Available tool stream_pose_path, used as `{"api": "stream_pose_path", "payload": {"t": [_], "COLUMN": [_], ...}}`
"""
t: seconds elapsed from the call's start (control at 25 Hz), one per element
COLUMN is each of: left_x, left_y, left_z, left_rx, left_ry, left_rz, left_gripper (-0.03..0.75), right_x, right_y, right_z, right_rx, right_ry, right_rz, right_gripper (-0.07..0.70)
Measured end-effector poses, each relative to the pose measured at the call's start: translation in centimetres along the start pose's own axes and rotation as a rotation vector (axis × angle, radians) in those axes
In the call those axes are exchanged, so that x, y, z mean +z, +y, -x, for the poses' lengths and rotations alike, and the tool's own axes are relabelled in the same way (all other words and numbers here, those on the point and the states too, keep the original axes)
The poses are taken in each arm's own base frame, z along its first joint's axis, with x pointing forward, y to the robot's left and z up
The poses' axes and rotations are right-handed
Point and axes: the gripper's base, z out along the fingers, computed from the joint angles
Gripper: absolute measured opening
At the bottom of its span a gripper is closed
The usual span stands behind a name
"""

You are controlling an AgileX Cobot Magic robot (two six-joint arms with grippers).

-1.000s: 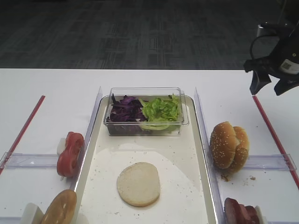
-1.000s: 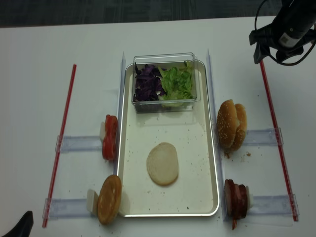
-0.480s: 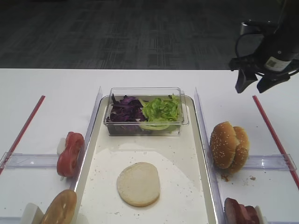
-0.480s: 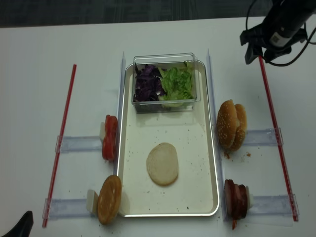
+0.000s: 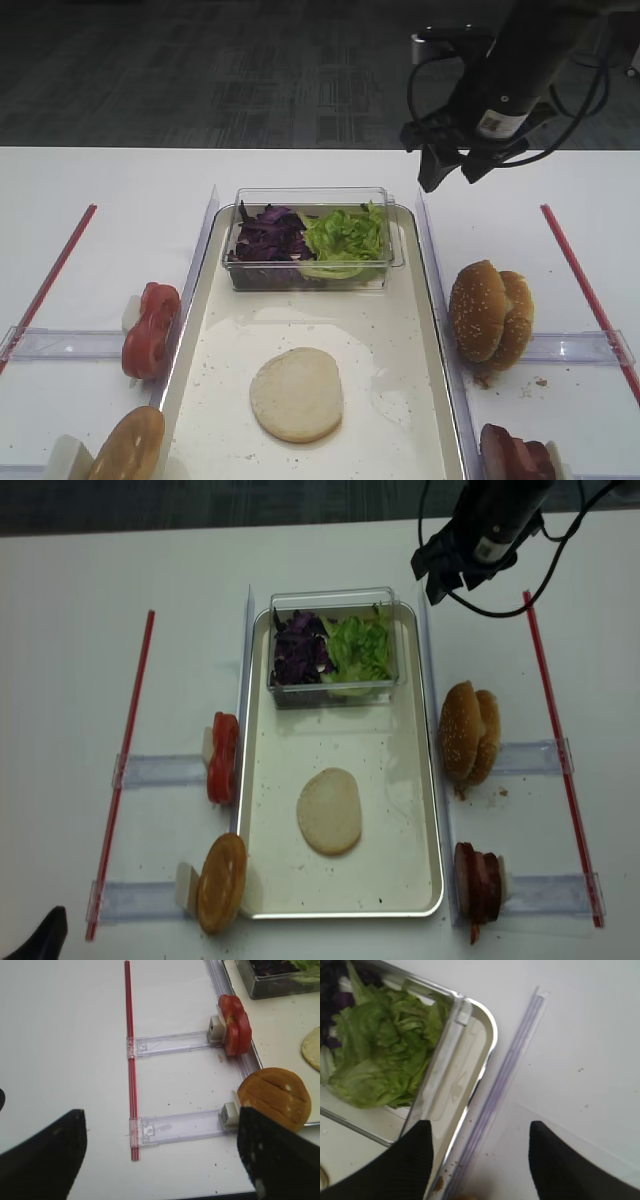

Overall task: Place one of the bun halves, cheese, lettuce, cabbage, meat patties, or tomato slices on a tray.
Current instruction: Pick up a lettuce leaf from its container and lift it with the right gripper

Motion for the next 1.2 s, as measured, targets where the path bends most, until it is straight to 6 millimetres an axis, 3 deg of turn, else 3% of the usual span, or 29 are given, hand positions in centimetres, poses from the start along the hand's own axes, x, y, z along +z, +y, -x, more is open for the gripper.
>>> {"api": "stream_pose_path", "payload": {"t": [0.36,0.64,1.2], "left_x": [0.0,0.0,0.0], "left_y": [0.0,0.0,0.0], "left_z": [0.0,0.0,0.0], "left_rx": [0.0,0.0,0.0], "left_ry": [-0.002,-0.002,-0.002], "left_rz": [0.0,0.0,0.0], "left_gripper": [0.565,0.565,0.565], "right_x": [2.6,4.3,4.6], "right_y": [5.7,8.7,9.0], "right_z": [-0.1,-0.5,-0.1], "right_rx": [-0.145,-0.227,-0.259], "right_ry": [0.058,0.085,0.043], "right_rz": [0.036,0.045,0.019], "right_gripper": [0.452,0.452,0.452]}}
